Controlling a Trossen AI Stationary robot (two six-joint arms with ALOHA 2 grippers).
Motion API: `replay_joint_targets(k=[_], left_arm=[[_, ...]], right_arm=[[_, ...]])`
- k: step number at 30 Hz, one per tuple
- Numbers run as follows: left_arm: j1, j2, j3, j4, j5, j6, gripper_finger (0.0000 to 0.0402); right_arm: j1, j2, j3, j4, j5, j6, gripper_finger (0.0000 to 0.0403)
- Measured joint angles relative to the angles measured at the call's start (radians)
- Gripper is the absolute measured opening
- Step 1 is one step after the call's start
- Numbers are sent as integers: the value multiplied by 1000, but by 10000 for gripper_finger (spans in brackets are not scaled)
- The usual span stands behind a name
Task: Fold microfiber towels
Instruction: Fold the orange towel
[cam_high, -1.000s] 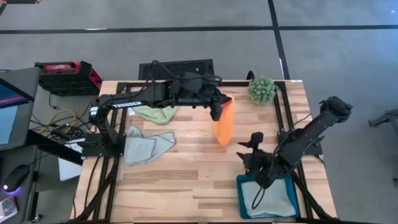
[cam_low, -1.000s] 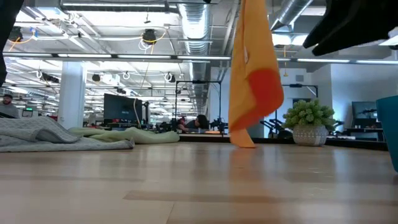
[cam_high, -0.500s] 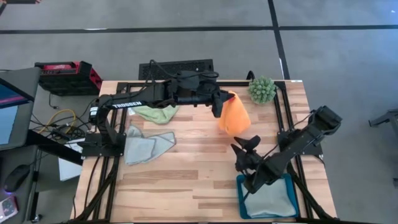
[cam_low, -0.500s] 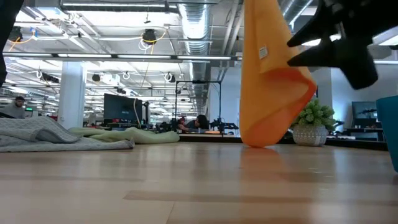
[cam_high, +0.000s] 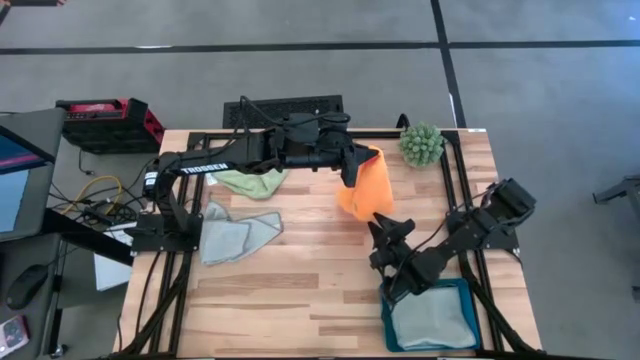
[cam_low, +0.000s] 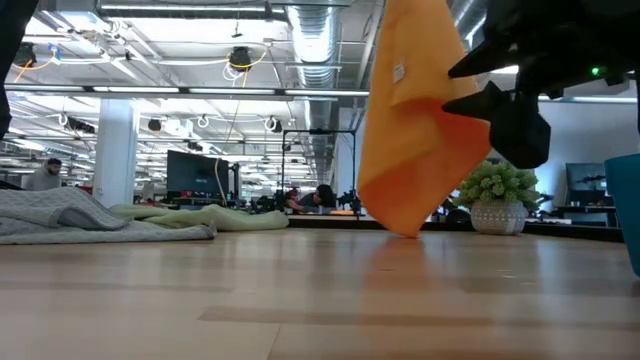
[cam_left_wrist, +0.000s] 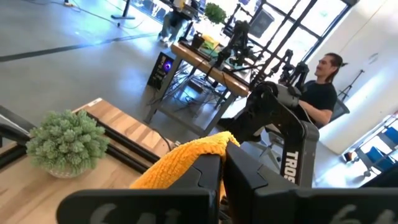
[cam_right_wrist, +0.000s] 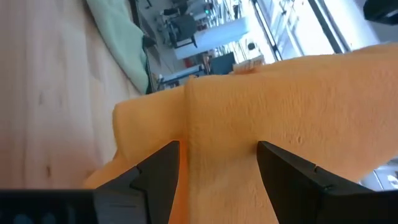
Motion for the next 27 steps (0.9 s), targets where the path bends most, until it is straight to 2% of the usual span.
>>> replay_joint_targets(k=[22,27], left_arm=[[0,0,0,-6,2,18,0],[0,0,0,-29,4,18,0]], right_arm=[[-15,-1,0,12,15,-2,239],[-15,-2,0,12,15,-10,226]])
